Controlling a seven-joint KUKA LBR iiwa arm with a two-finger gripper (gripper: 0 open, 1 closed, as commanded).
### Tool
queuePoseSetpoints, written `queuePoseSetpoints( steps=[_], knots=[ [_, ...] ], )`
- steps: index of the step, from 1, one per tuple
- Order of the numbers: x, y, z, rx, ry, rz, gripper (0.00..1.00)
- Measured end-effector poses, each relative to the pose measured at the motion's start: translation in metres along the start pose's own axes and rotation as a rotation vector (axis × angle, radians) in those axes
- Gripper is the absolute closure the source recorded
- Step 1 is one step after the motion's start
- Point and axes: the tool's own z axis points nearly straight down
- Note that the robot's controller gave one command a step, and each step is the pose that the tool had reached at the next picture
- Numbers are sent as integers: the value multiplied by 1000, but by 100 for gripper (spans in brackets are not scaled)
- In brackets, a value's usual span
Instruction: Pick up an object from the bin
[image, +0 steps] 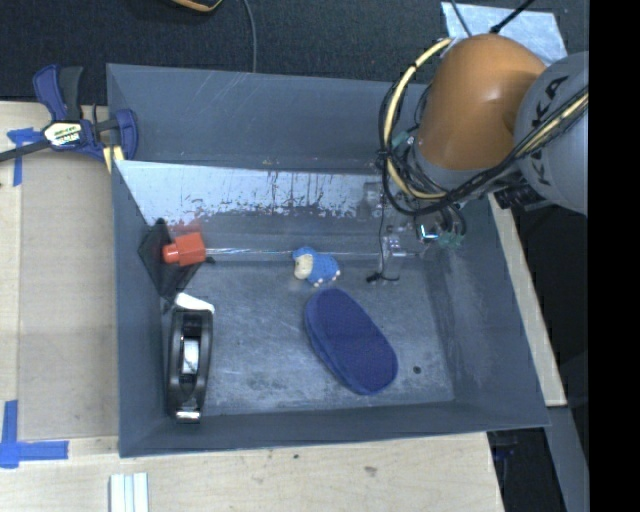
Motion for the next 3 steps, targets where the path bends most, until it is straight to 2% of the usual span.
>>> queuePoseSetpoints(
  steps=[1,2,3],
  knots=[
    [8,6,114,2,-9,-401,0],
    [5,36,127,9,-16,-420,0],
    [2,37,122,6,-28,-417,100]
  ],
)
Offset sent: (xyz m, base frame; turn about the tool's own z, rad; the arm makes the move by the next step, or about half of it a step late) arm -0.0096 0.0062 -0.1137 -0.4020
